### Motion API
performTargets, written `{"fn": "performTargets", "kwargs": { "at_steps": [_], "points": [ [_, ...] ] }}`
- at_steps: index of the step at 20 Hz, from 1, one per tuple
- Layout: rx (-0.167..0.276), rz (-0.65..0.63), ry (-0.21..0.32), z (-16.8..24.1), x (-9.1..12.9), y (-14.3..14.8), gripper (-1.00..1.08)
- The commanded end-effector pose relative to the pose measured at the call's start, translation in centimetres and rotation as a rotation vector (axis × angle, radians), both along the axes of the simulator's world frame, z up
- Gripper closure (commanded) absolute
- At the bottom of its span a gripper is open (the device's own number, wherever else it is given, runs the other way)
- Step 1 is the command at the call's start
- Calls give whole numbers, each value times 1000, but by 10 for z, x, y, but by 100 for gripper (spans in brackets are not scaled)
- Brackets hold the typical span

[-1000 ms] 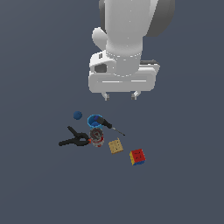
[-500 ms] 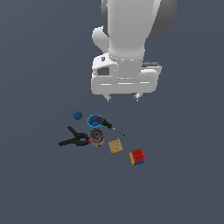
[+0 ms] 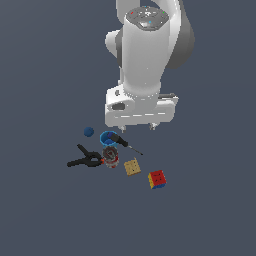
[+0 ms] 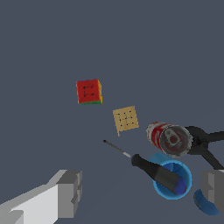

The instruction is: Pick up a designated object from a clutter of objects.

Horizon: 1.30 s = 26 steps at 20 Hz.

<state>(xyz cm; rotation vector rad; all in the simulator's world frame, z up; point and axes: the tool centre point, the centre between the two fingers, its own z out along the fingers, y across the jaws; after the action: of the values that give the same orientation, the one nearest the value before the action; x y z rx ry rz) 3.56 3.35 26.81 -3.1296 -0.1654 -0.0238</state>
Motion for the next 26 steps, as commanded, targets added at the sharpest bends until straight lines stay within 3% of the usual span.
{"fn": "performTargets", "kwargs": {
  "at_steps": [1, 15, 26],
  "points": [
    [-2, 24, 2, -22, 7, -2, -92],
    [-10, 185, 11, -168, 28, -12, -92],
    [-10, 227, 14, -207, 27, -15, -92]
  ]
}}
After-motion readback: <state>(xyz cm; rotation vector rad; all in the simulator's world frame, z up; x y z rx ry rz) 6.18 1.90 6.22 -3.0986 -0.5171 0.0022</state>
